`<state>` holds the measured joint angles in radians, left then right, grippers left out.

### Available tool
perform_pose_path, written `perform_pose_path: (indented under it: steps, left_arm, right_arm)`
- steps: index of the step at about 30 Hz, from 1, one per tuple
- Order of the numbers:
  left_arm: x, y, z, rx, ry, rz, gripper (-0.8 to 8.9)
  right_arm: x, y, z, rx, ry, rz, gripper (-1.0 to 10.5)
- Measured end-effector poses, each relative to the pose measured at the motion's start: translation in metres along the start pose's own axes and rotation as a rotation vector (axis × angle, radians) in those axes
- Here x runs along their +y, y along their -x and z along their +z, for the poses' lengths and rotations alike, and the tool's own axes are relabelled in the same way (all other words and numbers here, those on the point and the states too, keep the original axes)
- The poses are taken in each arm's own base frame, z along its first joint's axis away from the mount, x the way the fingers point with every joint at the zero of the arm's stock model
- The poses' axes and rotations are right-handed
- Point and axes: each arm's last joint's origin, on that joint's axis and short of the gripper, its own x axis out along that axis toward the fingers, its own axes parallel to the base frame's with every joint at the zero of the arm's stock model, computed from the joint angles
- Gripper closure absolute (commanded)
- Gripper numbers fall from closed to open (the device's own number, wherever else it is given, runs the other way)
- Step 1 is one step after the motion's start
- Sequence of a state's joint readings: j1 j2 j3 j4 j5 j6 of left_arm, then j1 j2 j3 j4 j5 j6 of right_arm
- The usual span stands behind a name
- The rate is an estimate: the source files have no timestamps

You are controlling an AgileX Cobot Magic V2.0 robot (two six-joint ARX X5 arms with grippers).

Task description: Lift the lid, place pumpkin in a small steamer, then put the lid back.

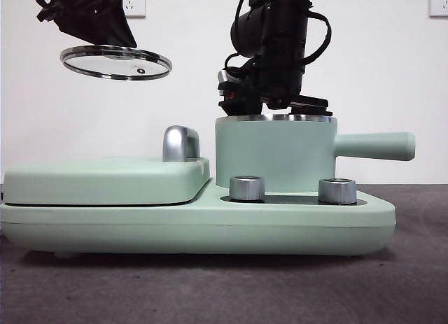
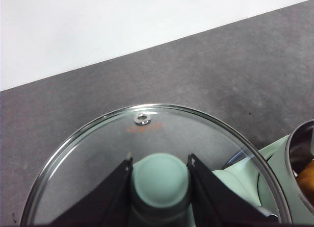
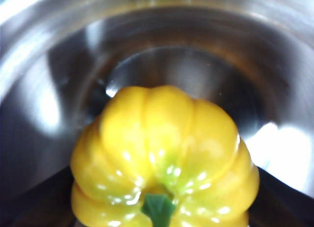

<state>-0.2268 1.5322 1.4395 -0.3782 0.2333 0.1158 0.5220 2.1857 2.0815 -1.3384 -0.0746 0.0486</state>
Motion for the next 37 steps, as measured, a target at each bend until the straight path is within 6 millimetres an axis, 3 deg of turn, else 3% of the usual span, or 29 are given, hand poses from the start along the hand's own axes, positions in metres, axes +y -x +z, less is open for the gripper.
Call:
perform_pose_path:
  steps: [3, 9, 16, 19, 23, 27, 31, 37]
  left_arm:
    - [0.0, 0.0, 0.0, 0.0, 0.0, 0.0, 7.58]
    - [0.0, 0.0, 0.0, 0.0, 0.0, 0.0, 7.58]
    - [0.0, 0.0, 0.0, 0.0, 0.0, 0.0, 7.58]
    - [0.0, 0.0, 0.0, 0.0, 0.0, 0.0, 7.58]
    - [0.0, 0.0, -0.001, 0.007, 0.002, -0.001, 7.58]
    - [0.0, 0.0, -0.001, 0.009, 0.002, -0.001, 7.58]
    - [0.0, 0.0, -0.001, 0.009, 0.002, -0.002, 7.58]
    - [-0.003, -0.001, -0.001, 0.015, 0.009, -0.008, 7.58]
  right_arm:
    - [0.0, -0.001, 0.0, 0.003, 0.0, 0.0, 6.1]
    - [-0.001, -0.001, 0.001, -0.003, -0.005, -0.021, 4.4]
    - [0.0, 0.01, 0.003, -0.038, -0.007, -0.02, 4.4]
    - [0.004, 0.046, 0.005, -0.154, 0.0, -0.013, 4.4]
    - [0.01, 0.106, -0.019, -0.3, 0.012, -0.002, 4.4]
    - [0.014, 0.166, -0.056, -0.451, 0.015, 0.011, 4.4]
    - [0.02, 0.21, -0.096, -0.565, 0.026, 0.03, 4.4]
    - [0.023, 0.247, -0.167, -0.666, 0.038, 0.057, 4.4]
